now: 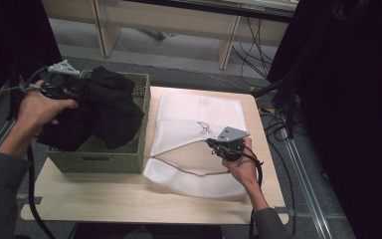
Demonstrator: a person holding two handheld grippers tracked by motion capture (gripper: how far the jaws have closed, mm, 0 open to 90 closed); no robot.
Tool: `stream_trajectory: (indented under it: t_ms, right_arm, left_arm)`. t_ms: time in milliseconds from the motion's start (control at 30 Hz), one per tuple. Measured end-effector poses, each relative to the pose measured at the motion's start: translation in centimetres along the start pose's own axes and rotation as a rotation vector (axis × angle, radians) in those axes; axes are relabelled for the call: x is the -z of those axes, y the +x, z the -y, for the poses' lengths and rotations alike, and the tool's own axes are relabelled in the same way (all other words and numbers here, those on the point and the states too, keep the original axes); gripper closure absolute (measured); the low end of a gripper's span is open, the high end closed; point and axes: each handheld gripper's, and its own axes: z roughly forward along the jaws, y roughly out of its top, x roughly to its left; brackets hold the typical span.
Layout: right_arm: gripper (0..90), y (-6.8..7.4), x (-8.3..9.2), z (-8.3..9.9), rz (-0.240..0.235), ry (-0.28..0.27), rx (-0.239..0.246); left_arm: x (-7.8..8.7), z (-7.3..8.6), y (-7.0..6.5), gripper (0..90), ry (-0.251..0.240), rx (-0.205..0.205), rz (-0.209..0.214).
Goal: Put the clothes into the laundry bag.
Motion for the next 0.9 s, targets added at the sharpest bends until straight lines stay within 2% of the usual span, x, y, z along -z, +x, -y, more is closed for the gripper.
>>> stream_trajectory:
  t_ms: [100, 133, 167, 267, 333, 367, 400, 433, 467, 500, 533, 567, 633, 667, 767, 800, 833, 867, 900]
  right_arm:
    - [88.7, 0.0, -0.1, 0.0, -0.002, 0.001, 0.001]
    - [88.7, 0.0, -0.1, 0.0, -0.002, 0.001, 0.001]
    - [88.7, 0.0, -0.1, 0.0, 0.000, -0.001, -0.002]
    - [88.7, 0.1, 0.0, 0.0, 0.004, 0.001, -0.028]
    - [88.7, 0.0, 0.0, 0.0, 0.001, 0.001, -0.020]
    - [88.7, 0.0, -0.1, 0.0, 0.002, 0.000, -0.018]
    - [88.7, 0.0, -0.1, 0.0, 0.001, -0.001, -0.013]
    - [88.7, 0.0, -0.1, 0.0, 0.003, 0.000, -0.018]
    - [88.7, 0.0, -0.1, 0.0, 0.003, -0.001, -0.018]
    - [88.7, 0.0, -0.1, 0.0, 0.003, -0.001, -0.018]
    - [88.7, -0.1, -0.1, 0.0, 0.004, -0.001, -0.021]
    - [88.7, -0.2, -0.1, -0.1, -0.001, -0.002, -0.007]
    - [88.7, -0.3, -0.1, -0.1, 0.000, -0.005, -0.009]
    - [88.7, -0.2, -0.1, -0.1, 0.005, -0.001, -0.029]
    - [88.7, -0.3, -0.1, -0.1, 0.001, -0.005, -0.017]
    - [88.7, -0.2, -0.1, -0.1, 0.004, 0.003, -0.041]
    - [88.7, -0.2, -0.1, -0.1, 0.004, 0.003, -0.041]
    - [88.7, -0.6, -0.2, 0.0, 0.003, -0.011, -0.014]
    - [88.7, -0.6, -0.2, 0.0, 0.004, -0.011, -0.016]
  left_arm:
    - [1.8, -1.1, -0.4, 76.3, -0.028, -0.010, 0.013]
    - [3.0, -1.9, -0.7, 76.4, -0.044, -0.037, 0.023]
    - [3.0, -1.9, -0.7, 76.3, -0.044, -0.037, 0.023]
    - [5.1, -3.4, -1.8, 76.3, -0.075, -0.050, 0.065]
    - [5.6, -3.7, -2.4, 76.3, -0.085, -0.046, 0.093]
    - [5.6, -3.7, -2.4, 76.3, -0.085, -0.046, 0.093]
    - [5.7, -3.8, -2.8, 76.3, -0.089, -0.064, 0.095]
    - [5.8, -3.8, -3.3, 76.3, -0.095, -0.065, 0.110]
    - [5.8, -3.7, -4.1, 76.3, -0.110, -0.069, 0.152]
    - [5.8, -3.7, -4.1, 76.3, -0.110, -0.069, 0.152]
    - [5.8, -3.7, -5.1, 76.3, -0.128, -0.065, 0.196]
    - [5.8, -3.7, -5.6, 76.3, -0.131, -0.067, 0.214]
    - [5.8, -3.7, -6.6, 76.3, -0.133, -0.075, 0.251]
    - [5.7, -3.8, -7.0, 76.3, -0.128, -0.081, 0.271]
    - [5.6, -4.1, -8.4, 76.3, -0.131, -0.092, 0.318]
    - [5.6, -4.2, -8.8, 76.3, -0.134, -0.095, 0.333]
    - [5.6, -4.2, -8.8, 76.3, -0.134, -0.095, 0.333]
    - [5.3, -4.3, -9.6, 76.3, -0.131, -0.108, 0.366]
    - [5.2, -4.3, -10.1, 76.3, -0.137, -0.111, 0.371]
